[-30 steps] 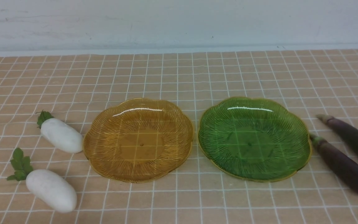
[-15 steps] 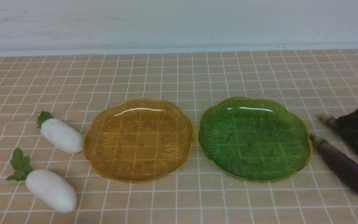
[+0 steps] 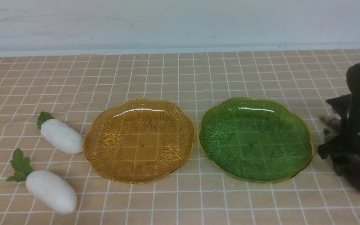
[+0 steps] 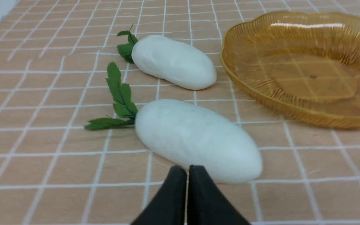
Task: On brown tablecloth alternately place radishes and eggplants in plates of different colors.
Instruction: 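Put the eggplants into the green plate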
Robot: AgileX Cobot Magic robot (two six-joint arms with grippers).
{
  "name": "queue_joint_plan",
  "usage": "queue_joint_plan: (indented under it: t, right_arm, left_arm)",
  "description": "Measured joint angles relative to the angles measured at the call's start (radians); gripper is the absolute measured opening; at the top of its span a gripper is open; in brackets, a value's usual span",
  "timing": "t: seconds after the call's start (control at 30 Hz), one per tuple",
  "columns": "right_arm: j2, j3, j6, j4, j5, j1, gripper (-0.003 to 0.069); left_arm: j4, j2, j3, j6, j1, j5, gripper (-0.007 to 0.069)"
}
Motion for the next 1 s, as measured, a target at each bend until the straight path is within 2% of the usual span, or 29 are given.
queue_joint_plan:
  t: [0.1,0.17,0.23,0.3,0.43,0.53,0.63,0.7,0.83,0.9,0.93,1.0]
  right_arm:
    - [-0.033,-0.018,-0.001,0.005,0.048,0.000,0.0345]
    - [-0.098,-0.040,-0.013,0.059,0.079,0.000,0.0345]
    - [-0.181,-0.055,-0.047,0.185,0.089,0.000,0.0345]
    - [-0.236,-0.060,-0.114,0.347,0.070,0.000,0.0345]
    - [-0.238,-0.060,-0.334,0.673,-0.052,0.056,0.0345]
    - [-0.180,-0.060,-0.411,0.720,-0.139,0.131,0.0345]
    - [-0.122,-0.060,-0.428,0.679,-0.212,0.175,0.0345]
    - [-0.108,-0.060,-0.431,0.664,-0.229,0.182,0.0356]
    - [-0.085,-0.068,-0.433,0.621,-0.249,0.187,0.0501]
    - [-0.084,-0.102,-0.424,0.592,-0.219,0.172,0.0552]
    - [-0.084,-0.141,-0.409,0.563,-0.180,0.151,0.0566]
    - [-0.084,-0.192,-0.383,0.519,-0.125,0.114,0.0545]
  left_arm:
    - [-0.142,0.000,0.000,-0.108,0.000,-0.001,-0.0003]
    - [-0.271,0.000,0.000,-0.189,0.000,-0.001,-0.0003]
    - [-0.424,0.000,0.000,-0.263,0.000,-0.005,-0.0003]
    - [-0.520,0.000,0.000,-0.287,0.000,-0.021,-0.0003]
    - [-0.616,0.000,0.000,-0.294,0.000,-0.077,-0.0003]
    - [-0.597,0.030,-0.076,-0.245,0.000,0.024,-0.0003]
    - [-0.472,0.193,-0.226,-0.228,0.000,0.200,-0.0003]
    - [-0.420,0.271,-0.273,-0.228,0.000,0.255,-0.0003]
    - [-0.308,0.469,-0.401,-0.227,0.000,0.362,-0.0003]
    - [-0.272,0.554,-0.444,-0.226,0.000,0.396,-0.0003]
    - [-0.262,0.585,-0.457,-0.226,0.000,0.408,-0.0003]
    - [-0.253,0.624,-0.472,-0.225,0.000,0.425,0.0000]
